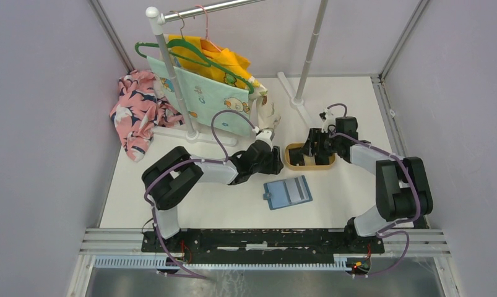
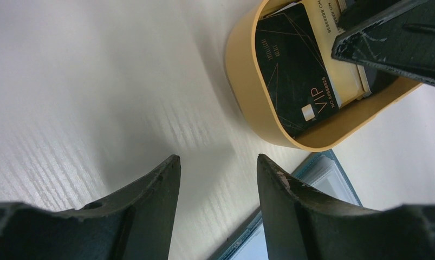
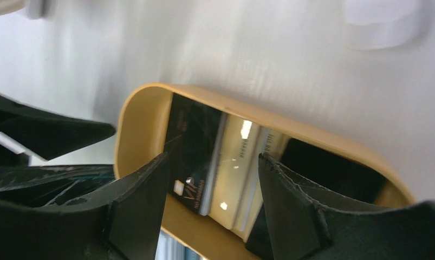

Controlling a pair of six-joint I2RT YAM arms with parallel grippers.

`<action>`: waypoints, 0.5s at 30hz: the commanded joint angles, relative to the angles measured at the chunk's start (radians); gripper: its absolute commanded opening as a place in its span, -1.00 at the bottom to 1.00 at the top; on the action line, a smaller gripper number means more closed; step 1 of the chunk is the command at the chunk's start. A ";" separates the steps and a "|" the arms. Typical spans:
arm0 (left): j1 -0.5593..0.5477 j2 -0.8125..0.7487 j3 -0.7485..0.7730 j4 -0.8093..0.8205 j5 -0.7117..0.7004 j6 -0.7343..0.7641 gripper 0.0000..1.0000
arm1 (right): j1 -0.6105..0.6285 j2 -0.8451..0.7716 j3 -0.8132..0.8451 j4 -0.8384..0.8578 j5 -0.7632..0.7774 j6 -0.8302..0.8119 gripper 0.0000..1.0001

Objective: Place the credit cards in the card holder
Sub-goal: Pick up the credit card from the storage box.

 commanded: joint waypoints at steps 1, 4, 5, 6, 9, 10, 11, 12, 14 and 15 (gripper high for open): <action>0.006 0.024 0.042 -0.002 0.018 0.031 0.20 | -0.001 0.042 0.034 -0.012 -0.014 -0.002 0.36; 0.005 0.035 0.054 -0.009 0.028 0.038 0.20 | 0.002 0.062 0.033 -0.013 -0.044 0.012 0.35; 0.006 0.040 0.061 -0.013 0.033 0.040 0.20 | 0.004 0.069 0.031 -0.008 -0.061 0.020 0.36; 0.005 0.046 0.066 -0.017 0.035 0.043 0.20 | 0.004 0.074 0.027 0.003 -0.086 0.033 0.36; 0.005 0.057 0.078 -0.025 0.039 0.048 0.18 | 0.006 0.092 0.021 0.022 -0.146 0.064 0.36; 0.005 0.060 0.081 -0.026 0.039 0.049 0.18 | 0.006 0.095 0.018 0.042 -0.165 0.075 0.35; 0.006 0.062 0.083 -0.027 0.041 0.051 0.18 | 0.006 0.099 0.013 0.056 -0.187 0.089 0.34; 0.006 0.063 0.085 -0.028 0.043 0.053 0.17 | 0.006 0.099 0.009 0.071 -0.205 0.103 0.34; 0.005 0.067 0.088 -0.028 0.048 0.054 0.16 | 0.006 0.100 0.002 0.096 -0.239 0.126 0.33; 0.006 0.069 0.089 -0.028 0.049 0.056 0.16 | 0.006 0.100 -0.002 0.107 -0.260 0.134 0.33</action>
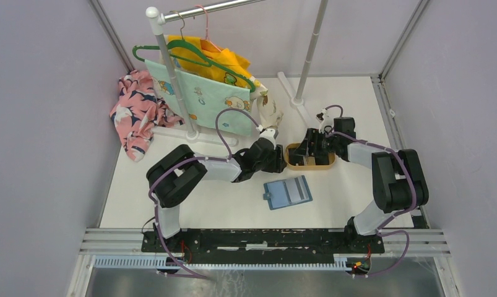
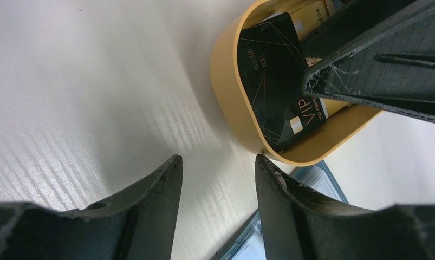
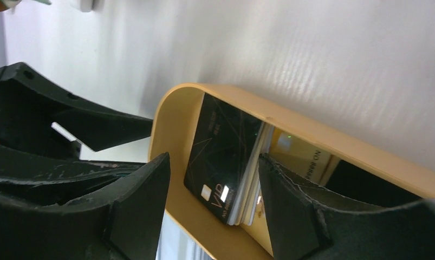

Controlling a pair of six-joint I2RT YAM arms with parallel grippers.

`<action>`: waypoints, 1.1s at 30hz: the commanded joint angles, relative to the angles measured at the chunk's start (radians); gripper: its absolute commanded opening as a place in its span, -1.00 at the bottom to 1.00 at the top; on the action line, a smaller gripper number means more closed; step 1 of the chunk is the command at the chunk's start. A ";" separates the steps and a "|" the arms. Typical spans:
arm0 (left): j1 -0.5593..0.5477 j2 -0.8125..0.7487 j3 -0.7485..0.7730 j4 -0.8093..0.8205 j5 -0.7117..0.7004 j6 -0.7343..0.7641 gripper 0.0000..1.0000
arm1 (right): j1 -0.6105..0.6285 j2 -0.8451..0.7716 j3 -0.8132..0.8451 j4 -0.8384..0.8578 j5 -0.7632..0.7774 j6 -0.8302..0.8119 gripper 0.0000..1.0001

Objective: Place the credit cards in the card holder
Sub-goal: Pick up the credit card from the storage box.

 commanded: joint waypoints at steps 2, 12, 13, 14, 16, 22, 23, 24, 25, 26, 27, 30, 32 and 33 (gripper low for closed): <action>0.006 0.026 0.030 -0.016 0.021 0.055 0.16 | 0.003 0.007 -0.022 0.085 -0.136 0.088 0.31; 0.007 0.023 0.031 -0.017 0.033 0.060 0.14 | -0.005 -0.020 -0.064 0.234 -0.269 0.206 0.15; 0.006 0.023 0.031 -0.017 0.033 0.060 0.13 | -0.007 -0.022 -0.064 0.235 -0.271 0.206 0.14; 0.006 0.024 0.031 -0.017 0.033 0.060 0.14 | -0.007 -0.023 -0.065 0.235 -0.273 0.206 0.12; 0.006 0.023 0.031 -0.017 0.035 0.061 0.13 | -0.007 -0.024 -0.068 0.241 -0.278 0.211 0.08; 0.005 0.021 0.028 -0.018 0.036 0.061 0.13 | -0.007 -0.005 -0.077 0.252 -0.267 0.220 -0.16; 0.005 0.020 0.028 -0.017 0.037 0.061 0.13 | -0.008 0.001 -0.076 0.243 -0.256 0.211 -0.23; 0.006 0.018 0.028 -0.017 0.037 0.061 0.12 | -0.006 0.007 -0.075 0.229 -0.246 0.201 -0.25; 0.005 0.019 0.028 -0.017 0.038 0.061 0.12 | -0.006 0.012 -0.072 0.220 -0.238 0.194 -0.26; 0.006 0.018 0.028 -0.017 0.040 0.061 0.12 | -0.005 0.019 -0.069 0.212 -0.231 0.189 -0.26; 0.005 0.018 0.028 -0.016 0.040 0.062 0.12 | -0.003 0.023 -0.067 0.202 -0.227 0.179 -0.26; 0.006 0.017 0.026 -0.016 0.041 0.062 0.12 | 0.005 0.034 -0.061 0.185 -0.214 0.162 -0.22; 0.005 0.017 0.026 -0.016 0.041 0.062 0.12 | 0.011 0.041 -0.056 0.172 -0.204 0.148 -0.17; 0.006 0.018 0.026 -0.016 0.042 0.062 0.12 | 0.014 0.044 -0.053 0.164 -0.200 0.142 -0.16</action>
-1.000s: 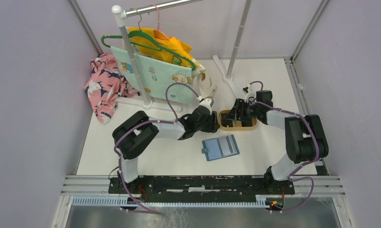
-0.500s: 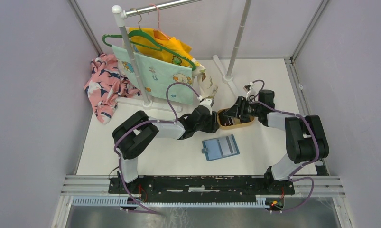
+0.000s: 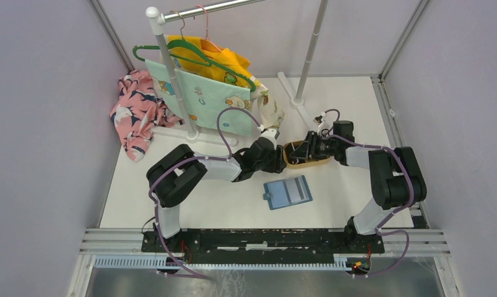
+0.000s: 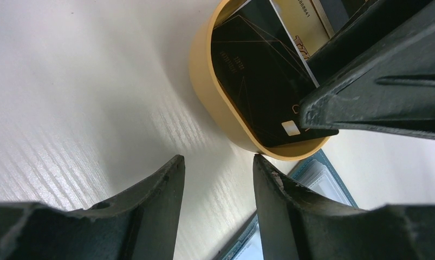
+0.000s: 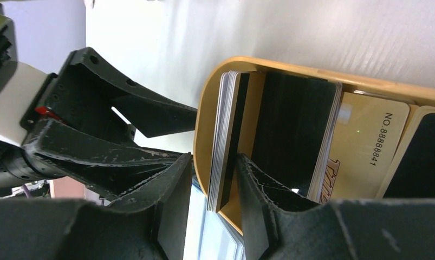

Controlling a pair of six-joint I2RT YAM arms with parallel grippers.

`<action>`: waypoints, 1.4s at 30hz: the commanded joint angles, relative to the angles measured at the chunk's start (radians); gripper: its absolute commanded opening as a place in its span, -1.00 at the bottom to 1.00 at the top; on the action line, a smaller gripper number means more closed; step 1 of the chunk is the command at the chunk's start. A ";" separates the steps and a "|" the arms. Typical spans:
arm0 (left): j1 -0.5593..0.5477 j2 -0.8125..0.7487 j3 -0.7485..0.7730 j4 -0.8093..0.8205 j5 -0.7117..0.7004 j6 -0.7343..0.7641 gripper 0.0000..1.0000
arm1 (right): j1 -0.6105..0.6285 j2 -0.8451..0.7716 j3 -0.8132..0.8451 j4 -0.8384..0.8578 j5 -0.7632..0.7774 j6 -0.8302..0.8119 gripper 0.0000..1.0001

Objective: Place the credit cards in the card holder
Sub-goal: Pick up the credit card from the storage box.

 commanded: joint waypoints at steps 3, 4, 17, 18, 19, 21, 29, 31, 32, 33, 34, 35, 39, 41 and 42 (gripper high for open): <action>0.004 0.013 0.017 -0.007 0.016 0.026 0.12 | 0.018 0.020 0.033 -0.063 0.058 -0.085 -0.08; 0.004 0.011 0.016 -0.007 0.016 0.026 0.12 | 0.018 0.020 0.037 -0.073 0.067 -0.096 -0.06; 0.004 -0.058 -0.030 -0.004 0.027 0.024 0.11 | 0.017 0.052 0.098 -0.131 0.041 -0.162 -0.11; 0.004 -0.072 -0.036 -0.005 0.030 0.025 0.12 | 0.014 0.048 0.105 -0.134 0.027 -0.163 -0.12; 0.003 -0.081 -0.041 -0.005 0.030 0.025 0.12 | 0.009 0.042 0.107 -0.136 0.017 -0.163 -0.13; 0.004 -0.099 -0.055 -0.004 0.034 0.026 0.12 | -0.005 0.034 0.108 -0.138 -0.001 -0.157 -0.14; 0.003 -0.167 -0.104 -0.013 0.038 0.030 0.13 | -0.034 0.023 0.109 -0.139 -0.030 -0.150 -0.15; 0.004 -0.186 -0.113 -0.019 0.036 0.034 0.13 | -0.044 0.022 0.109 -0.140 -0.034 -0.149 -0.15; 0.003 -0.195 -0.118 -0.023 0.035 0.037 0.13 | -0.049 0.021 0.109 -0.141 -0.040 -0.148 -0.15; 0.003 -0.205 -0.123 -0.027 0.035 0.038 0.13 | -0.055 0.020 0.109 -0.141 -0.045 -0.146 -0.16; 0.003 -0.214 -0.129 -0.029 0.034 0.040 0.13 | -0.061 0.019 0.109 -0.140 -0.049 -0.145 -0.16; 0.003 -0.223 -0.134 -0.031 0.036 0.041 0.13 | -0.065 0.016 0.108 -0.139 -0.052 -0.143 -0.17; 0.003 -0.258 -0.155 -0.041 0.037 0.045 0.13 | -0.078 0.015 0.104 -0.127 -0.074 -0.131 -0.22; 0.003 -0.279 -0.168 -0.045 0.037 0.047 0.14 | -0.080 0.016 0.103 -0.125 -0.078 -0.130 -0.23; 0.003 -0.287 -0.175 -0.045 0.037 0.047 0.14 | -0.080 0.017 0.101 -0.121 -0.076 -0.128 -0.22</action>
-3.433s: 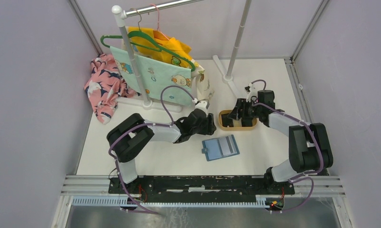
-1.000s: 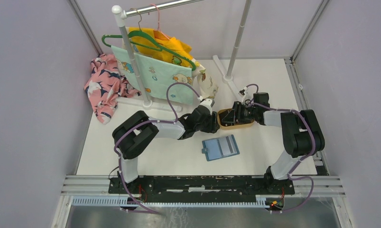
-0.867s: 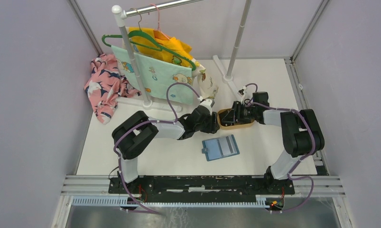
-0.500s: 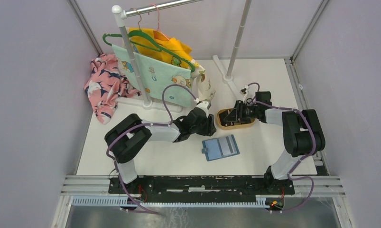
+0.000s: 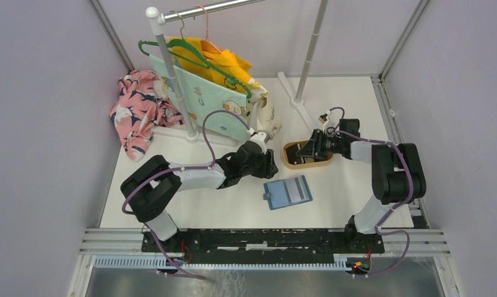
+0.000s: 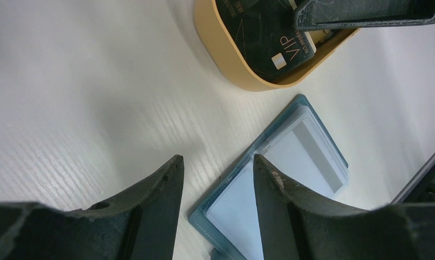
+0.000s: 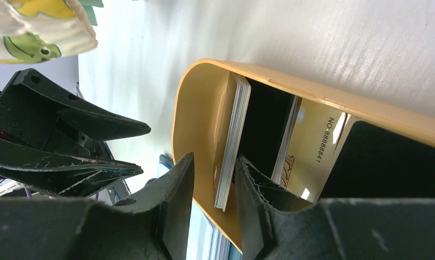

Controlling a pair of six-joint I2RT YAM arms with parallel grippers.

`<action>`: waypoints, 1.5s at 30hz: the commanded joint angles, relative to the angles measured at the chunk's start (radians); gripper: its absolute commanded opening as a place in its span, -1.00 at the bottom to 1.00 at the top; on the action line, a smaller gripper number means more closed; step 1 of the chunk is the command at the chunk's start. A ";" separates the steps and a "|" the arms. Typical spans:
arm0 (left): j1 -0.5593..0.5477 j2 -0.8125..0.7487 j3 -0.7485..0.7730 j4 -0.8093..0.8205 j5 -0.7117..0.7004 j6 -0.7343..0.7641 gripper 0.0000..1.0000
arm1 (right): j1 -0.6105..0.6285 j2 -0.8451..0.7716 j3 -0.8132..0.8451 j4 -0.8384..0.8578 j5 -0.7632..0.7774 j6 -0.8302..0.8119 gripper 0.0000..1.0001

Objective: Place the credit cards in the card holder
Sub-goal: Pick up the credit card from the storage box.

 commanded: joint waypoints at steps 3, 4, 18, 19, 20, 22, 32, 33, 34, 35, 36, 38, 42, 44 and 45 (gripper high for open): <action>0.004 -0.085 -0.034 0.009 0.018 0.042 0.14 | -0.001 -0.011 0.023 0.042 -0.036 0.014 -0.14; 0.003 -0.087 -0.036 0.009 0.022 0.041 0.14 | 0.004 0.001 0.028 0.038 -0.035 0.008 -0.12; 0.002 -0.091 -0.052 0.026 0.034 0.029 0.14 | 0.128 0.097 0.164 -0.191 0.147 -0.197 -0.04; 0.003 -0.091 -0.053 0.027 0.034 0.028 0.14 | 0.127 0.096 0.165 -0.195 0.147 -0.199 -0.05; 0.002 -0.092 -0.053 0.027 0.034 0.028 0.14 | 0.128 0.096 0.170 -0.201 0.146 -0.205 -0.06; 0.002 -0.094 -0.054 0.027 0.034 0.027 0.14 | 0.126 0.091 0.183 -0.224 0.142 -0.216 -0.08; 0.002 -0.095 -0.058 0.027 0.035 0.028 0.14 | 0.062 0.075 0.169 -0.206 0.030 -0.168 -0.25; 0.003 -0.095 -0.059 0.027 0.035 0.028 0.14 | 0.058 0.078 0.166 -0.201 0.012 -0.162 -0.25; 0.003 -0.095 -0.059 0.027 0.035 0.028 0.14 | 0.056 0.080 0.165 -0.198 0.003 -0.158 -0.26; 0.002 -0.097 -0.060 0.027 0.034 0.030 0.13 | 0.053 0.080 0.166 -0.198 -0.005 -0.158 -0.25; 0.003 -0.099 -0.061 0.027 0.034 0.030 0.13 | 0.049 0.081 0.167 -0.197 -0.014 -0.157 -0.25; 0.003 -0.103 -0.063 0.026 0.031 0.031 0.13 | 0.036 0.080 0.167 -0.194 -0.037 -0.153 -0.29; 0.003 -0.103 -0.063 0.025 0.031 0.034 0.13 | 0.012 0.074 0.157 -0.173 -0.072 -0.130 -0.35; 0.003 -0.103 -0.065 0.026 0.032 0.034 0.13 | 0.004 0.074 0.153 -0.170 -0.073 -0.129 -0.37; 0.002 -0.103 -0.064 0.026 0.032 0.034 0.13 | 0.001 0.076 0.153 -0.170 -0.073 -0.128 -0.37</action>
